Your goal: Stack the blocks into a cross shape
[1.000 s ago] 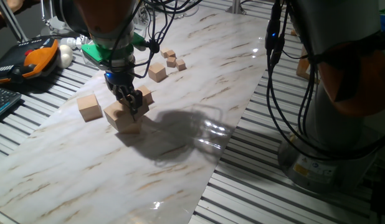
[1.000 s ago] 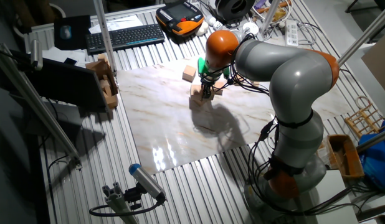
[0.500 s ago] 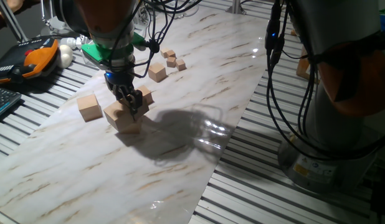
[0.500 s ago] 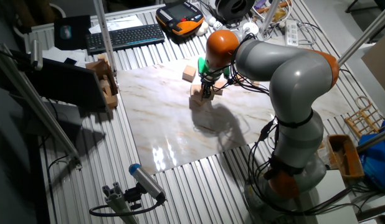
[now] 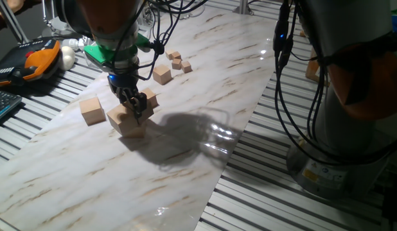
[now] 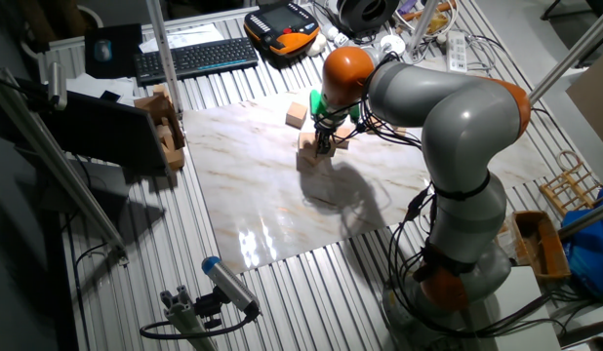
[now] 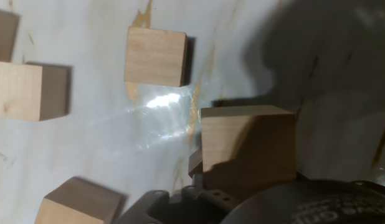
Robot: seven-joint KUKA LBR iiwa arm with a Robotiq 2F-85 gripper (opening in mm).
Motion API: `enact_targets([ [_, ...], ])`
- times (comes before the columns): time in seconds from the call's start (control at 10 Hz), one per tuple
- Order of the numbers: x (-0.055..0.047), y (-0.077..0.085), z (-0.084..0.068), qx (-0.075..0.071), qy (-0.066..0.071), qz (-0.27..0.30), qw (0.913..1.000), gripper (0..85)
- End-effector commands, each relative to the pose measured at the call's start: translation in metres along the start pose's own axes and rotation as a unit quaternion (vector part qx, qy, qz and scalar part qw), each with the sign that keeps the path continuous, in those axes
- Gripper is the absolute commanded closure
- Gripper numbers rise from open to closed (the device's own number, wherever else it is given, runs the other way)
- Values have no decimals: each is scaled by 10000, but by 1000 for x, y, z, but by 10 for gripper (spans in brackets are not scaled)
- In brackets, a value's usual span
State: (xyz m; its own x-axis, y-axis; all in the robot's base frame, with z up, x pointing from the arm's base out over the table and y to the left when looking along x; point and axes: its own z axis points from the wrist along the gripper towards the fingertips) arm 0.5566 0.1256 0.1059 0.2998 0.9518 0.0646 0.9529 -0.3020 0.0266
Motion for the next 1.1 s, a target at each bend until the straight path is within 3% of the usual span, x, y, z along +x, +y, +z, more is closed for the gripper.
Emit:
enact_targets([
  [0.0, 0, 0, 0, -2, -7, 14, 10000, 510],
  [0.2, 0, 0, 0, 10, -19, 44, 10000, 510],
  [0.3, 0, 0, 0, 6, -33, 51, 10000, 340],
  [0.6, 0, 0, 0, 6, -33, 51, 10000, 340],
  [0.7, 1, 0, 0, 6, -33, 59, 10000, 170],
  [1.0, 1, 0, 0, 15, -29, 75, 10000, 170],
])
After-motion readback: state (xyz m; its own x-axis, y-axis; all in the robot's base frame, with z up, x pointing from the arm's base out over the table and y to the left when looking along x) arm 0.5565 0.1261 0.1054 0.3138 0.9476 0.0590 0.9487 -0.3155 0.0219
